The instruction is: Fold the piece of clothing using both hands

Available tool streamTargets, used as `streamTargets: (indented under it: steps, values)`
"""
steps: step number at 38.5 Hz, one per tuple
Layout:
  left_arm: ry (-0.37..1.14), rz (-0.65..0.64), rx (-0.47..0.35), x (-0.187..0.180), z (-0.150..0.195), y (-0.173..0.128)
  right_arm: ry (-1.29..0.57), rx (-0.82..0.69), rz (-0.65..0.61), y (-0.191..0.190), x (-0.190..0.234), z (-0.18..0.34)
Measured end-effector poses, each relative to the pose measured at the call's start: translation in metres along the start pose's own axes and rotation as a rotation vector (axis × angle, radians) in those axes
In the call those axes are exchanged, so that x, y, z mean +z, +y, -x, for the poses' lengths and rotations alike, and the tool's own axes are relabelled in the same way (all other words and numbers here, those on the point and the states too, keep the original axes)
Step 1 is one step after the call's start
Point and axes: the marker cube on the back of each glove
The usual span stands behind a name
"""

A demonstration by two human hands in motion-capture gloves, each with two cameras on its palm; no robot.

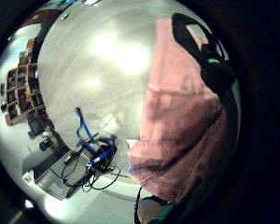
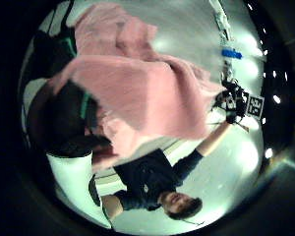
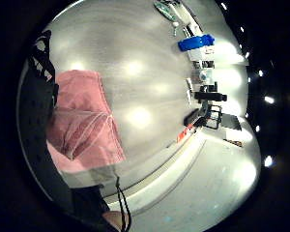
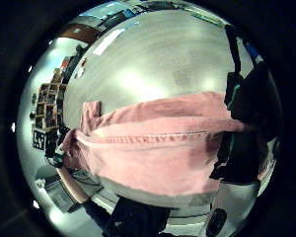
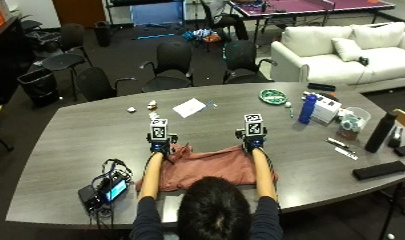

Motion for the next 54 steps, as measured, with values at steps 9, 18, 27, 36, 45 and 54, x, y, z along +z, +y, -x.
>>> streamTargets:
  steps: [9, 18, 27, 36, 45, 54]
  values:
    - [-0.122, -0.165, -0.088, -0.002, 0.013, -0.003, 0.0, 0.125, -0.114, -0.005, 0.004, -0.019]
    - [0.025, -0.246, -0.014, -0.01, 0.008, 0.05, -0.027, 0.216, 0.016, 0.039, 0.005, -0.049]
    - [0.169, -0.016, -0.067, 0.089, 0.017, 0.092, -0.034, 0.485, 0.197, 0.078, 0.093, -0.082]
    - [0.143, 0.062, -0.094, 0.132, 0.025, 0.083, -0.141, 0.483, 0.232, 0.081, 0.12, -0.066]
    - [0.12, 0.087, -0.144, 0.141, 0.025, 0.076, -0.132, 0.673, 0.041, 0.071, 0.123, -0.057]
    - [0.093, 0.084, -0.174, 0.134, 0.026, 0.073, -0.103, 0.633, 0.002, 0.071, 0.12, -0.046]
